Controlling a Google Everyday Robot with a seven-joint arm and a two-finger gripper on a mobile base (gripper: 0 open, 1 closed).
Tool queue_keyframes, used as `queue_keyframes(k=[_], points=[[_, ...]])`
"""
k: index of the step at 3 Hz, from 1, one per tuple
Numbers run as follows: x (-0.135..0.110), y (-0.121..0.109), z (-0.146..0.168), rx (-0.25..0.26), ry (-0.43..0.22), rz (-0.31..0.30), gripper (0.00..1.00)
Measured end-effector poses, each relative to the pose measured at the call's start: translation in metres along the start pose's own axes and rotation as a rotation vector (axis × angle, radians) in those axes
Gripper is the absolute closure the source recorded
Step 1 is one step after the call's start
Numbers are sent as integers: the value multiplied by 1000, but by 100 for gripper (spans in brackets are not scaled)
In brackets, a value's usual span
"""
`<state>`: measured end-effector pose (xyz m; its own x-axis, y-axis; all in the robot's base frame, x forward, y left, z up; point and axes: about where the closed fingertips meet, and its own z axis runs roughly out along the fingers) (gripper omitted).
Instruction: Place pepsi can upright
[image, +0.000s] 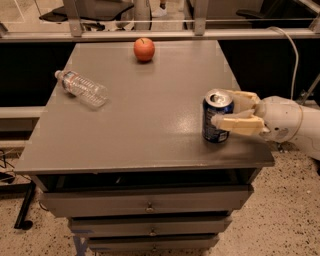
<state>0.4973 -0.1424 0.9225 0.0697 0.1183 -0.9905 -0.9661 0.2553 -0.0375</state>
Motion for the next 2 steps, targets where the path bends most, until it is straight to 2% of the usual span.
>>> queue_keyframes(k=[1, 2], points=[[11, 0, -4, -15, -20, 22, 83], [23, 2, -8, -22, -31, 63, 59]])
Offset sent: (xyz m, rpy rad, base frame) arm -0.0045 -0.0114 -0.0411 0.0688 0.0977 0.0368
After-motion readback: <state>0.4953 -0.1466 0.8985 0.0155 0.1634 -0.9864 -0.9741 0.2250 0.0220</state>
